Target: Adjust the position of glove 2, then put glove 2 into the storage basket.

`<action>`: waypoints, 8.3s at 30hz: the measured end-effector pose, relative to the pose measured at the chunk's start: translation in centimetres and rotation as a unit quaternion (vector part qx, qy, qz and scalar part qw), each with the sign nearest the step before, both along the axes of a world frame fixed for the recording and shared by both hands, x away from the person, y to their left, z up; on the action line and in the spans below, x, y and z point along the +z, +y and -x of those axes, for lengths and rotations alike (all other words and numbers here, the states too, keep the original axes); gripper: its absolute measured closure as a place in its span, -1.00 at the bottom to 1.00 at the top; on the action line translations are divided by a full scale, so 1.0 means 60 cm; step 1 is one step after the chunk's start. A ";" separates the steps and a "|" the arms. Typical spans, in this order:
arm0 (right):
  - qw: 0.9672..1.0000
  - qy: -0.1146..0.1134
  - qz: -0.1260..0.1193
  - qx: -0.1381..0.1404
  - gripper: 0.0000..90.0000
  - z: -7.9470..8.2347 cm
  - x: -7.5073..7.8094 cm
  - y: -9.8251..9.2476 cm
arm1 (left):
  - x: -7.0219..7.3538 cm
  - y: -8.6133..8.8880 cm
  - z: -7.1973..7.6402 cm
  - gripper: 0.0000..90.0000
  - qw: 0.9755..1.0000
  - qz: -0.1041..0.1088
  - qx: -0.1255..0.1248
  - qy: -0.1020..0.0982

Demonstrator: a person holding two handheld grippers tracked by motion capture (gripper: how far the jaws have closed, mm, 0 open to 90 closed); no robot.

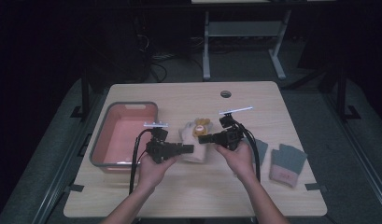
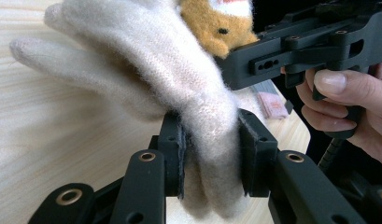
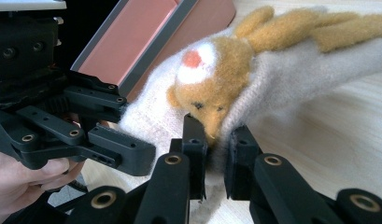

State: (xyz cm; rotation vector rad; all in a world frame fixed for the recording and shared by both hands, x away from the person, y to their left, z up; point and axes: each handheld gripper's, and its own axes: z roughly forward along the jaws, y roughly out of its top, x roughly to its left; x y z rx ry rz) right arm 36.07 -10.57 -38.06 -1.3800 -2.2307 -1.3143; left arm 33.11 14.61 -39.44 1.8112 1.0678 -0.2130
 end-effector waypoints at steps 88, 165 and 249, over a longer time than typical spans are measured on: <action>0.997 -0.033 -0.037 0.061 0.79 -0.071 0.123 0.201 | 0.115 0.214 -0.021 0.47 0.997 0.043 0.054 -0.024; 0.992 0.062 0.019 0.110 0.78 -0.113 -0.039 0.389 | -0.004 0.351 -0.041 0.48 0.987 -0.069 0.091 0.111; 0.997 -0.009 -0.001 0.081 0.36 -0.100 0.042 0.266 | 0.039 0.294 -0.060 0.36 0.975 -0.187 0.088 0.081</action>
